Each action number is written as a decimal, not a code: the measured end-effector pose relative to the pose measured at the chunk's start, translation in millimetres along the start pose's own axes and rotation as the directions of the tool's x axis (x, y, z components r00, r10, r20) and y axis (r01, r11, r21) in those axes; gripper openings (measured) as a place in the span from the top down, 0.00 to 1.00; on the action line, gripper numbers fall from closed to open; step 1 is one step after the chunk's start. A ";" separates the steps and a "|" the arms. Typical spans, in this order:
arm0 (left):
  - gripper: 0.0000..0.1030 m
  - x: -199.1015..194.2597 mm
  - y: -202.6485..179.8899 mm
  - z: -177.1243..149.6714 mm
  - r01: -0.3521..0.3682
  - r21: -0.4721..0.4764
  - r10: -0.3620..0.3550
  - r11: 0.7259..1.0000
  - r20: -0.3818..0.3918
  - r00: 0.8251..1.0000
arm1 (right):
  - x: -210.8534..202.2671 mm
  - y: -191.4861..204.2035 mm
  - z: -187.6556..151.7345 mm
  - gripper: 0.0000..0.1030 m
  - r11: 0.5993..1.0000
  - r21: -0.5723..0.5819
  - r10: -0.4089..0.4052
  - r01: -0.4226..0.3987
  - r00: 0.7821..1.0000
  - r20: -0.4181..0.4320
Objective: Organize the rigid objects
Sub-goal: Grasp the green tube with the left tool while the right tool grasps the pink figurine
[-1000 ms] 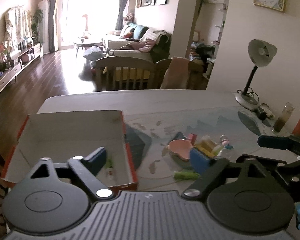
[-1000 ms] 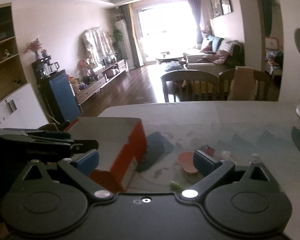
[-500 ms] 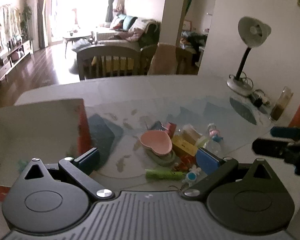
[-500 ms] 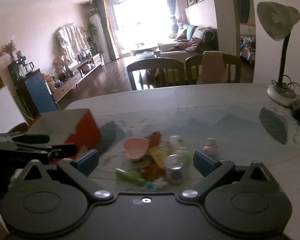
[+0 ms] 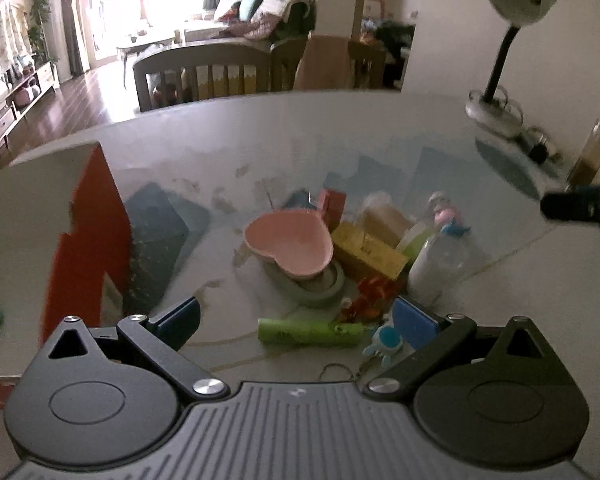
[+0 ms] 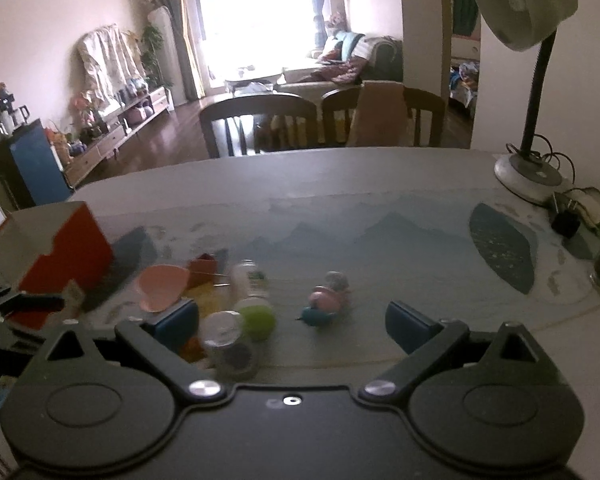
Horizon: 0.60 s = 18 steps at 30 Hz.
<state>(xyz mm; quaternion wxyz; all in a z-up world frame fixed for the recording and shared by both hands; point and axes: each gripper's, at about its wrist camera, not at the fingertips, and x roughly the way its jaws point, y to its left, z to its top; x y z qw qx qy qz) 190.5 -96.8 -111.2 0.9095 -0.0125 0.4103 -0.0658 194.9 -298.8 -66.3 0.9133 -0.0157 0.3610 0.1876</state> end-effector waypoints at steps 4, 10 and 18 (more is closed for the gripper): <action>0.00 21.5 -2.7 -6.2 -0.004 0.005 0.005 1.000 -0.051 0.999 | 21.8 -13.7 5.3 0.07 1.000 0.017 -0.013 0.014 0.999 -0.032; 0.00 42.2 -7.2 -10.2 -0.018 0.037 0.021 0.999 -0.081 0.996 | 53.3 -26.7 12.8 0.11 0.999 0.035 -0.031 0.034 0.997 -0.075; 0.00 55.5 -11.8 -10.8 -0.024 0.057 0.029 0.998 -0.102 0.994 | 94.2 -32.1 13.9 0.23 0.996 0.063 -0.056 0.066 0.988 -0.145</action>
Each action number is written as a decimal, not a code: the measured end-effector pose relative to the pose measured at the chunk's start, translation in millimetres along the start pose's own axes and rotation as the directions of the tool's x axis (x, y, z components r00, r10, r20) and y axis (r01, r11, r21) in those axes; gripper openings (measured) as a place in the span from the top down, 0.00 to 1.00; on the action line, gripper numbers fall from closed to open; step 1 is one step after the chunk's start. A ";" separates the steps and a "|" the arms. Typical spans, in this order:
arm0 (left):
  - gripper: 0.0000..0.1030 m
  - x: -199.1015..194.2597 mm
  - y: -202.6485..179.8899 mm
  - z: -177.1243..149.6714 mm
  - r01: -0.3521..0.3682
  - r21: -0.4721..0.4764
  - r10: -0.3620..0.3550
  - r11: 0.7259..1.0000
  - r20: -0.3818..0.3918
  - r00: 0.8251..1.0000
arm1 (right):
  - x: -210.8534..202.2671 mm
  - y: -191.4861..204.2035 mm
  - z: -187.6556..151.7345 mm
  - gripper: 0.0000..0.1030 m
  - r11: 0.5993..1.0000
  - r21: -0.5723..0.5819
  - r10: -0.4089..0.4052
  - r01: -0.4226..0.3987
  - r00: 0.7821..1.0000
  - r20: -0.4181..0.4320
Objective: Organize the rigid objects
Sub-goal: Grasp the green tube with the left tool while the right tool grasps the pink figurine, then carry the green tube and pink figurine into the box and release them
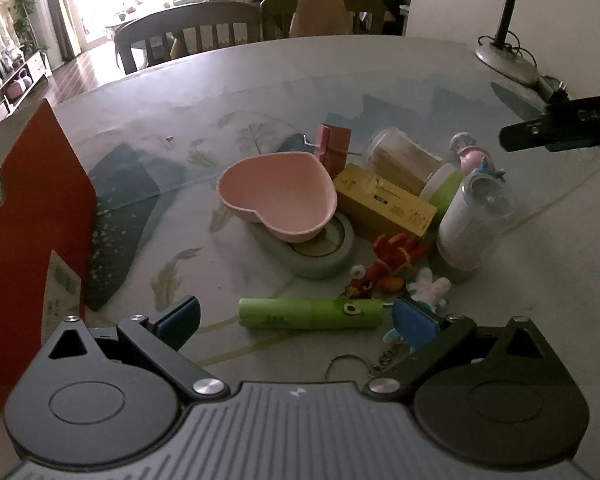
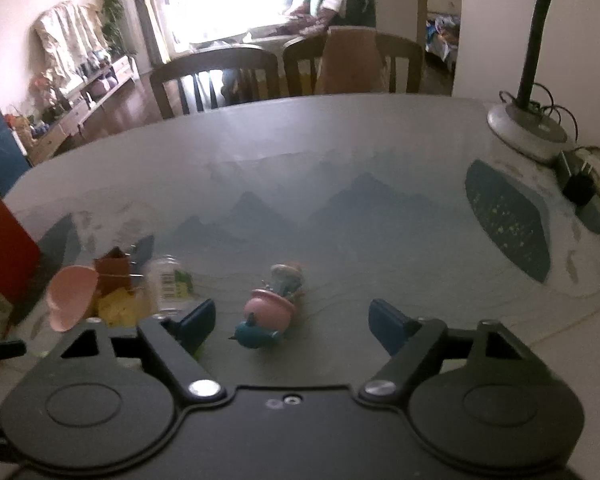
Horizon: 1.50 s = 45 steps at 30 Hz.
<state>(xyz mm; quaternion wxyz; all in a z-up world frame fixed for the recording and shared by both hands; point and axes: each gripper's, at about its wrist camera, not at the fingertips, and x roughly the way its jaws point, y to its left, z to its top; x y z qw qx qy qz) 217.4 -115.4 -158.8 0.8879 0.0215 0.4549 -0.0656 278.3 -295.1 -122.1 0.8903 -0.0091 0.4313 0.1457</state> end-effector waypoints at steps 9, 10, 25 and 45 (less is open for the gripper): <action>0.01 7.7 2.6 -1.7 0.008 -0.010 -0.008 1.000 -0.014 1.000 | 23.8 6.7 0.1 0.30 1.000 -0.008 0.003 -0.003 0.999 -0.048; 0.01 8.7 3.2 -1.7 0.009 -0.011 -0.009 1.000 -0.015 1.000 | 26.2 8.0 0.8 0.32 1.000 -0.008 0.001 -0.002 0.999 -0.054; 0.19 12.9 3.3 -0.7 -0.008 -0.028 0.007 1.000 -0.017 1.000 | 41.1 11.9 -1.1 0.61 1.000 0.012 0.002 -0.001 0.996 -0.085; 0.21 -21.9 14.0 7.4 0.009 -0.105 -0.006 0.994 0.028 1.000 | -16.4 3.8 -5.2 0.68 0.999 0.036 0.022 -0.021 0.999 -0.026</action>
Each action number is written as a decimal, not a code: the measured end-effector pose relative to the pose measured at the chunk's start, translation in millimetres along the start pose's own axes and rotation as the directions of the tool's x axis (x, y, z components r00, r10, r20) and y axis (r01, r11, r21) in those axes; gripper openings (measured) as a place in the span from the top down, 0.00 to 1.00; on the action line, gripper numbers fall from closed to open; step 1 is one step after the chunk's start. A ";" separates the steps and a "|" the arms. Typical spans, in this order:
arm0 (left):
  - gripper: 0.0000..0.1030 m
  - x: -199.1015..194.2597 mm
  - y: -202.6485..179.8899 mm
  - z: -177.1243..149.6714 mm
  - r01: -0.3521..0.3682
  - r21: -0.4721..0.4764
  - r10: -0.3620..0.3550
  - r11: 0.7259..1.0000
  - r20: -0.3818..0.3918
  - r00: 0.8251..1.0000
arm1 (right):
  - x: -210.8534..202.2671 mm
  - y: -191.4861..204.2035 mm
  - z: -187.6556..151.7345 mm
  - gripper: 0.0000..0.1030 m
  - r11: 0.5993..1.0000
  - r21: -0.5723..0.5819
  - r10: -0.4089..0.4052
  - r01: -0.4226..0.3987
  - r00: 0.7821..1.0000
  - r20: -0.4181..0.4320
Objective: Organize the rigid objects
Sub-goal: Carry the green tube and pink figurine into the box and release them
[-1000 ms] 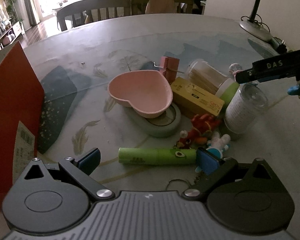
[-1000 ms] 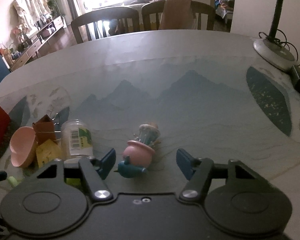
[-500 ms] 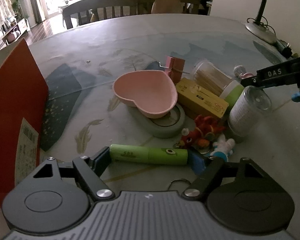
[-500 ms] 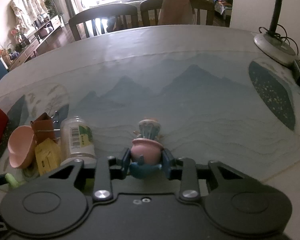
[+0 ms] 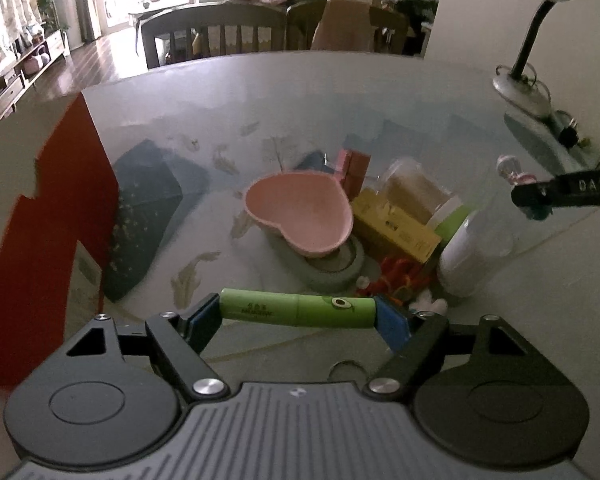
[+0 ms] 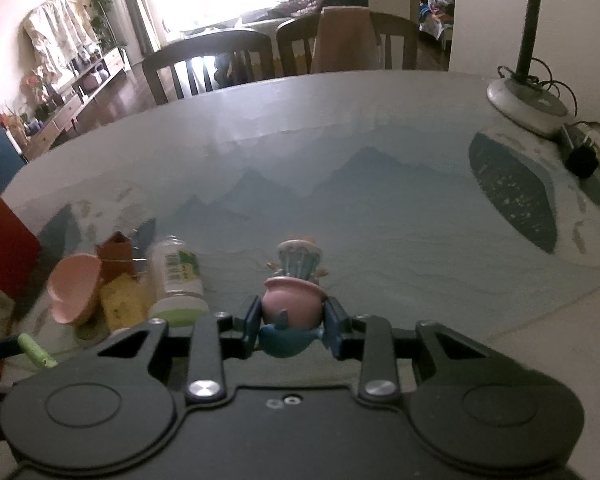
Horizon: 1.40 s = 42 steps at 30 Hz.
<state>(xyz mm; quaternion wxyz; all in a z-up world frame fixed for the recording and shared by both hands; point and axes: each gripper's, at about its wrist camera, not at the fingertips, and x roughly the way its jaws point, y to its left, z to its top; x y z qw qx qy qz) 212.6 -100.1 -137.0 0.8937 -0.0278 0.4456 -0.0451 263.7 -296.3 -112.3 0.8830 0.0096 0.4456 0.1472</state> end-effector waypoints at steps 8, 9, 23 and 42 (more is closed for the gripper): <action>0.21 -33.7 4.6 9.2 0.001 -0.013 0.000 1.000 0.046 0.999 | -43.3 21.9 2.5 0.68 0.998 -0.019 0.053 -0.053 0.998 0.040; 0.21 -37.5 5.1 9.4 0.001 -0.014 0.000 1.000 0.052 0.999 | -48.2 25.7 2.5 0.68 0.998 -0.024 0.060 -0.059 0.997 0.043; 0.21 -101.6 42.3 12.1 -0.005 -0.047 0.011 0.999 0.125 0.992 | -95.8 95.1 -0.8 0.68 0.983 -0.076 0.169 -0.164 0.984 0.058; 0.21 -164.0 148.5 6.3 -0.027 -0.089 0.044 0.996 0.198 0.979 | -114.3 224.4 -15.2 0.68 0.951 -0.199 0.250 -0.235 0.967 0.052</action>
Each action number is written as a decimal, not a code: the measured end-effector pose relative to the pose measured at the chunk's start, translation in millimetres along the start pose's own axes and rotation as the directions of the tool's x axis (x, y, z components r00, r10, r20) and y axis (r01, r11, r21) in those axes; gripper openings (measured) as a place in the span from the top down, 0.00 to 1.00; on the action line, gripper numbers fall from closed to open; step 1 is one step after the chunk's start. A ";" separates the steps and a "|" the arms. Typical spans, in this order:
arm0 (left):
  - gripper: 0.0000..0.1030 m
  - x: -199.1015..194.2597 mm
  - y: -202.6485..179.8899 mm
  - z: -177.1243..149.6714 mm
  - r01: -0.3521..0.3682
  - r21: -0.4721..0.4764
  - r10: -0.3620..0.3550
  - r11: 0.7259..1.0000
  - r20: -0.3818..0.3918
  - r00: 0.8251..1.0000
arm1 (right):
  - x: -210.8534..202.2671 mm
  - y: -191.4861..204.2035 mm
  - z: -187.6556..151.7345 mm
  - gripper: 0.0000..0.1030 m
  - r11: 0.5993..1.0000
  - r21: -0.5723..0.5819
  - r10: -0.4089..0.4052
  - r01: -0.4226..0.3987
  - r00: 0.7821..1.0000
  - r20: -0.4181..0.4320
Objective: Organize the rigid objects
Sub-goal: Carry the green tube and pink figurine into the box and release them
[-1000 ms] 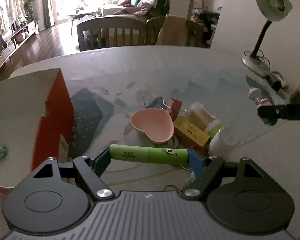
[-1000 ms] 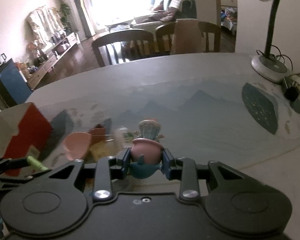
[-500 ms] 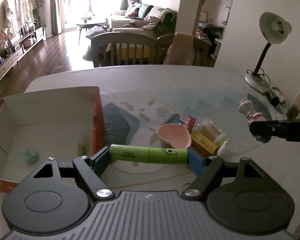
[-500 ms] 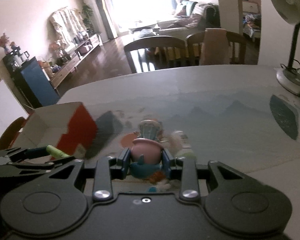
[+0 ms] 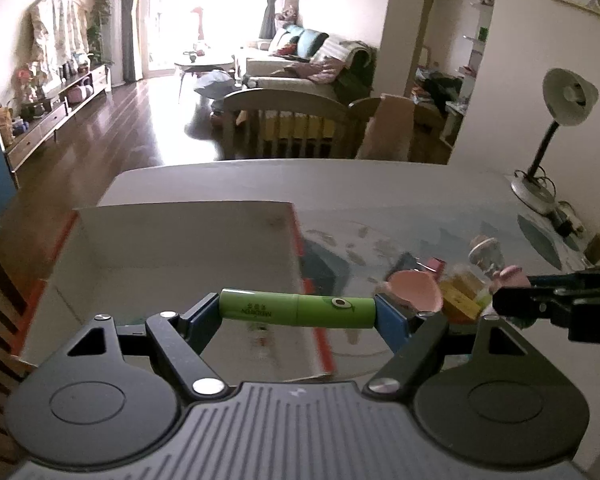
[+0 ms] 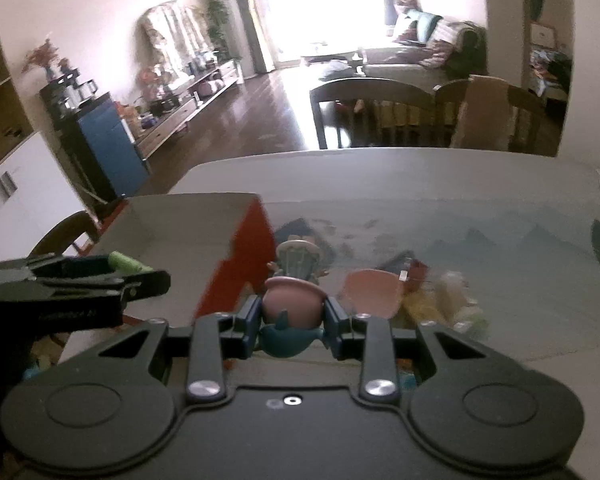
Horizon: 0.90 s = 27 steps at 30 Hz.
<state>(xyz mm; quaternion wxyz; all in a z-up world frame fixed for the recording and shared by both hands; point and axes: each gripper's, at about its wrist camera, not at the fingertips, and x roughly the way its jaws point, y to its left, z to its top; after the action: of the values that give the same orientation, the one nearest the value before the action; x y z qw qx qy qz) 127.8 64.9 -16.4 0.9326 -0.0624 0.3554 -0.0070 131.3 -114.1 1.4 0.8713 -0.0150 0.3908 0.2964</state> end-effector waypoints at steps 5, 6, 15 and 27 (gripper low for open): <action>0.21 -5.7 31.9 -1.8 -0.021 -0.009 0.021 1.000 -0.001 1.000 | 15.1 36.3 5.2 0.68 0.999 -0.042 0.033 -0.033 0.999 -0.002; 0.21 -6.9 37.9 -2.6 -0.025 -0.011 0.025 1.000 -0.002 1.000 | 18.4 42.9 6.8 0.68 0.998 -0.049 0.037 -0.037 0.999 -0.004; 0.21 -0.7 96.7 -2.3 -0.067 -0.021 0.066 0.998 -0.029 0.997 | 64.2 100.9 13.6 0.68 0.991 -0.110 0.066 -0.070 0.997 -0.043; 0.21 61.6 139.9 25.1 -0.080 0.002 0.079 0.997 -0.099 0.992 | 135.1 135.7 15.7 0.68 0.985 -0.169 0.012 -0.032 0.993 -0.116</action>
<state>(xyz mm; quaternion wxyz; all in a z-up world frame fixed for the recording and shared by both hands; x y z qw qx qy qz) 186.1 202.9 -55.6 0.9133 -0.0488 0.4034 0.0275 140.3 69.9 -53.1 0.8397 -0.1022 0.4134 0.3369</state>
